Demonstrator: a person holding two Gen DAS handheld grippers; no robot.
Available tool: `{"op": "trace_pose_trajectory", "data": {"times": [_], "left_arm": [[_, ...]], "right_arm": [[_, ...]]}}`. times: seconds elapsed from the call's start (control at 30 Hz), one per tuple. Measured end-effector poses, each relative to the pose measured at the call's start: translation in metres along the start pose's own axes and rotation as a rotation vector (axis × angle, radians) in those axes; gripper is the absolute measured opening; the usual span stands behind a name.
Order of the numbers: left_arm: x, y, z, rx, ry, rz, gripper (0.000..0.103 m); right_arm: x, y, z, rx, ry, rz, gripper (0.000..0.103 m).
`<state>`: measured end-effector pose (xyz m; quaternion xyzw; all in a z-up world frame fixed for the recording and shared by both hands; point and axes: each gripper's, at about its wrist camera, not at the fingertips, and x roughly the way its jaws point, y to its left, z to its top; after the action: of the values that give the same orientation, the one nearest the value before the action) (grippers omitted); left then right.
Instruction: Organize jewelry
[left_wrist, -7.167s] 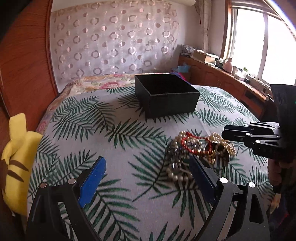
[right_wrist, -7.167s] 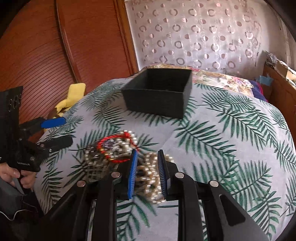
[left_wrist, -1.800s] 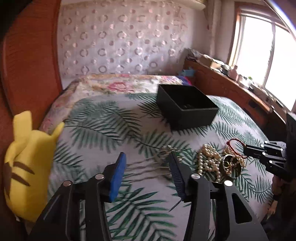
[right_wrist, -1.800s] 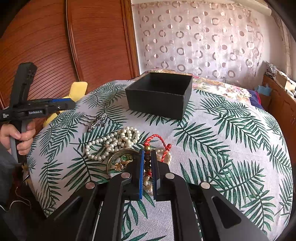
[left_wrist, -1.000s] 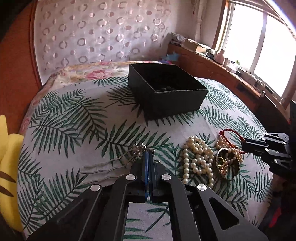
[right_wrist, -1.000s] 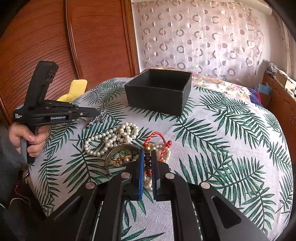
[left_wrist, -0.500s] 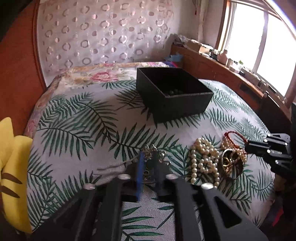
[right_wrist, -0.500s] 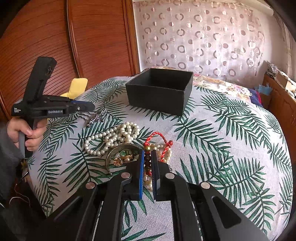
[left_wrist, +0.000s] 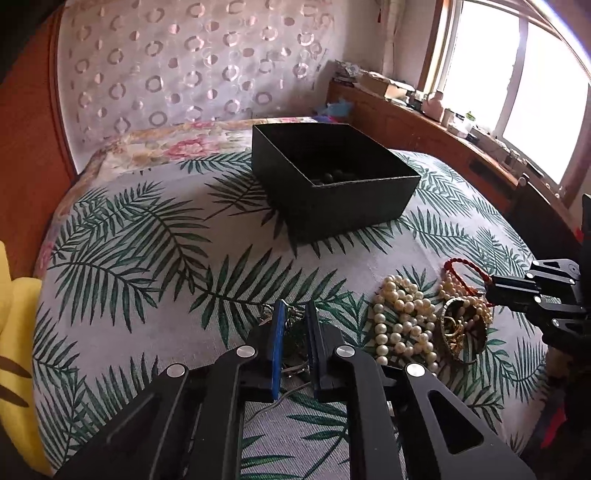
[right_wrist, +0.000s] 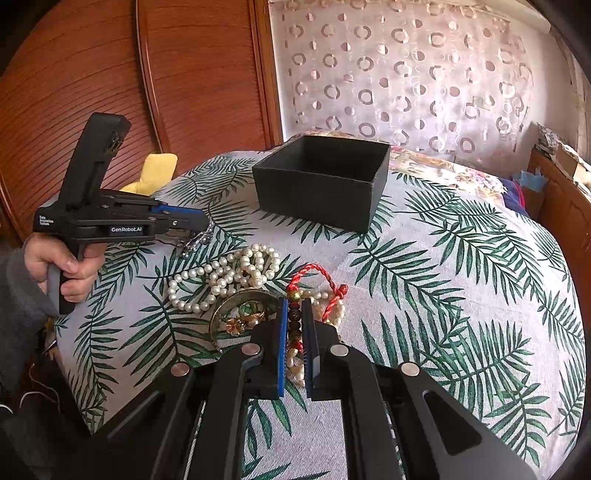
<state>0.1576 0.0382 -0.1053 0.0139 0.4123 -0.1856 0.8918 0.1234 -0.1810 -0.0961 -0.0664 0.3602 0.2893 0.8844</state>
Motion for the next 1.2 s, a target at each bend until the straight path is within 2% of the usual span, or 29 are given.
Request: {"op": "trace_pose_trajectory", "data": {"times": [0.1,0.47,0.5,0.53,0.6,0.73,0.9,1.2], "left_arm": [[-0.007,-0.002,-0.003,0.004,-0.018,0.012,0.009],[-0.064,-0.022,0.004,0.006,-0.152,-0.034,0.009],[-0.067,-0.025,0.005,0.01,-0.157,-0.039,0.009],[-0.068,-0.026,0.008,0.011,-0.161,-0.043,0.009],[-0.074,-0.031,0.011,0.015,-0.178,-0.054,0.009],[-0.082,-0.035,0.014,0.02,-0.204,-0.047,0.009],[-0.09,-0.023,0.013,0.003,-0.22,-0.017,0.009],[-0.105,0.014,-0.004,-0.05,-0.236,0.046,0.01]], "right_arm": [[-0.001,0.0,-0.001,0.0,0.0,-0.004,0.008],[-0.002,-0.002,0.0,0.002,-0.001,-0.031,0.009],[-0.003,-0.002,0.0,0.001,-0.004,-0.033,0.019],[-0.004,-0.001,0.001,0.001,-0.01,-0.037,0.037],[-0.006,0.001,0.003,0.005,-0.025,-0.032,0.044],[-0.006,0.006,0.008,-0.002,-0.03,-0.012,0.044],[0.003,0.023,0.021,-0.009,-0.027,0.053,0.044],[0.063,0.086,0.061,-0.045,0.053,0.205,0.04]]}}
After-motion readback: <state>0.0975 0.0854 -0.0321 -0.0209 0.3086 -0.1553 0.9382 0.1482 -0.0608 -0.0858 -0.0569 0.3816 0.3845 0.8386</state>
